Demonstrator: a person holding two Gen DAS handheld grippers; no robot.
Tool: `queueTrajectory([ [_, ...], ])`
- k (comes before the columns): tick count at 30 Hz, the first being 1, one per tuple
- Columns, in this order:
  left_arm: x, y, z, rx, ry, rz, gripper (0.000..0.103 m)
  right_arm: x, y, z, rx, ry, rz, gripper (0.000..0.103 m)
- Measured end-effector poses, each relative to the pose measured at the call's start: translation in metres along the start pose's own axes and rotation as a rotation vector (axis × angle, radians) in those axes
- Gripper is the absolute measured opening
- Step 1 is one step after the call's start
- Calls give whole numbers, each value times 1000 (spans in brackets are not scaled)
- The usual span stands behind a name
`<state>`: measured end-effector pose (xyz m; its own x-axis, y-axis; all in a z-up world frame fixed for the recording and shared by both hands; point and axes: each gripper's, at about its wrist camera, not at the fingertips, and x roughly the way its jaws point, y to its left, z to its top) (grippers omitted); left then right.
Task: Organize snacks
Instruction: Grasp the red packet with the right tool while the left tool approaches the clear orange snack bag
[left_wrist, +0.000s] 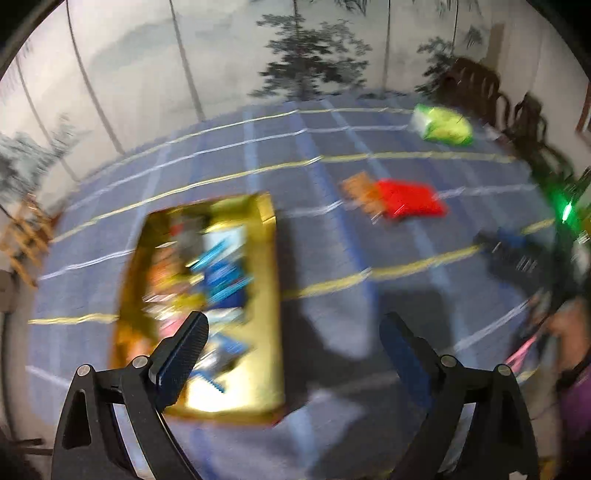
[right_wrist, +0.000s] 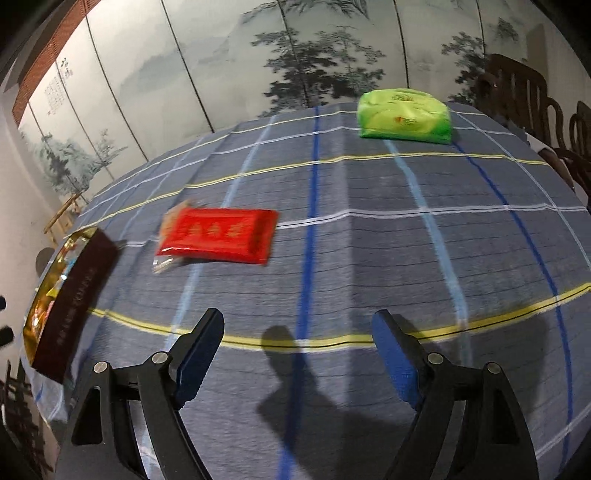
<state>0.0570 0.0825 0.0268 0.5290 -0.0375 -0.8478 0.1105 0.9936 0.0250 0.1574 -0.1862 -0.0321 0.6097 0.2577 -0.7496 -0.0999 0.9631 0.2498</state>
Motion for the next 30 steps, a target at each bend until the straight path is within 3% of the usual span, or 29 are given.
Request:
queueTrajectory([
  [2, 14, -9, 27, -29, 7, -53, 92, 1, -7, 0, 17, 0, 17, 82],
  [7, 63, -21, 77, -115, 69, -106, 92, -4, -7, -1, 5, -27, 74, 83],
  [14, 106, -30, 101, -233, 169, -177, 86, -16, -11, -6, 4, -87, 189, 84],
  [17, 104, -53, 101, -189, 173, -218, 86, -20, -14, -6, 20, -108, 225, 86],
  [21, 92, -94, 107, 25, 105, -101, 86, -23, -21, -5, 52, -120, 284, 88],
  [23, 87, -93, 103, 26, 95, -123, 86, -24, -23, -5, 50, -117, 326, 88],
  [25, 81, -87, 94, 14, 90, -134, 86, -24, -16, 0, -31, -107, 362, 88],
  [27, 76, -82, 81, 15, 93, -121, 86, -23, 6, 15, -243, -104, 297, 88],
  [30, 72, -73, 62, -4, 109, -128, 86, -9, 32, 46, -475, -71, 298, 89],
])
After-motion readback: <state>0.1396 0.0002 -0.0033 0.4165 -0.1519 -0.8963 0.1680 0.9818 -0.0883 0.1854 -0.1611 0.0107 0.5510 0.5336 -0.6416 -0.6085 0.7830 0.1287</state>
